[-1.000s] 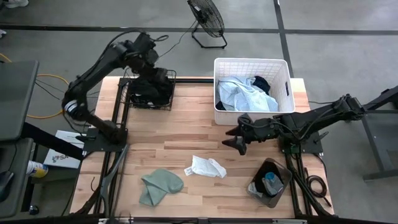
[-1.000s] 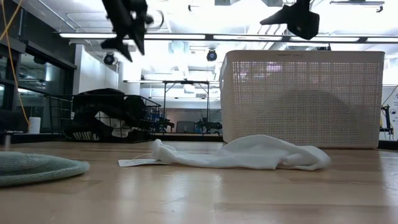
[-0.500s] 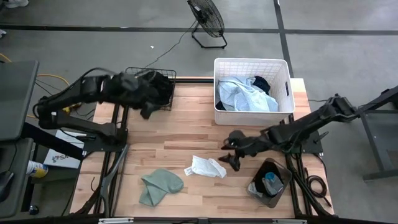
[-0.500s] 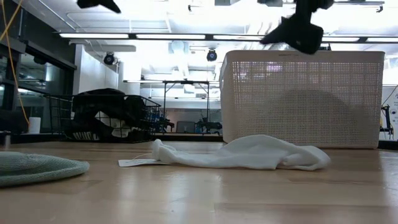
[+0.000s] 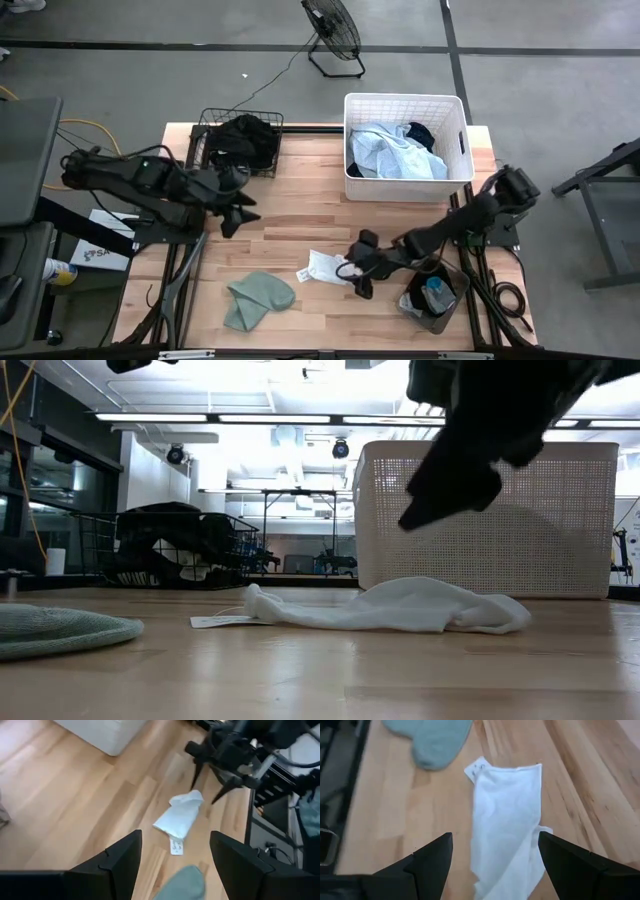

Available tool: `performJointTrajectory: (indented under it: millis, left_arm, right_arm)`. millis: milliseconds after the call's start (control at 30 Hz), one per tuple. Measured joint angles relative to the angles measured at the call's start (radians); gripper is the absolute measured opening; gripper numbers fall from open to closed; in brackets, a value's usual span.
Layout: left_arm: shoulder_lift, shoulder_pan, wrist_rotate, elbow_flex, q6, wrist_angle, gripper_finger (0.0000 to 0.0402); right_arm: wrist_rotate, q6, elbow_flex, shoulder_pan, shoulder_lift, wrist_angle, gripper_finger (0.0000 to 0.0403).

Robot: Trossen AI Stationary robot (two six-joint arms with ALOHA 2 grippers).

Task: Pick & Place Cloths
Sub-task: Put the white sock into the black bin

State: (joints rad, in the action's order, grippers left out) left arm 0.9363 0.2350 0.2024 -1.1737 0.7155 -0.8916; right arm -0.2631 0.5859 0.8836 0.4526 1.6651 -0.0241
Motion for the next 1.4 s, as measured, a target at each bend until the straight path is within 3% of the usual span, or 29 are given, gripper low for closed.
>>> performJointTrajectory:
  millis: [333,667,900,1000,1200,1400]
  left_arm:
    - [0.003,0.075,0.003,0.04,0.061,0.074,0.023]
    - [0.003,0.073,0.019,0.04,0.102,0.082,0.023]
    - [0.003,0.073,0.026,0.039,0.106,0.082,0.023]
    - [0.003,0.073,0.029,0.039,0.116,0.083,0.023]
    - [0.003,0.073,0.046,0.039,0.121,0.083,0.023]
    - [0.003,0.073,0.056,0.039,0.122,0.084,0.023]
  right_arm:
    - [-0.074,-0.122,0.0,-0.002,0.13,-0.011,0.0286]
    - [-0.032,-0.087,0.0,-0.008,0.175,-0.011,0.0272]
    - [0.022,0.043,0.002,-0.016,0.175,0.009,0.0195]
    - [0.048,0.113,0.002,-0.016,0.171,0.013,0.0144]
    - [0.196,0.276,0.0,-0.014,0.142,0.02,0.0023]
    - [0.362,0.432,-0.001,-0.014,0.062,0.051,0.001]
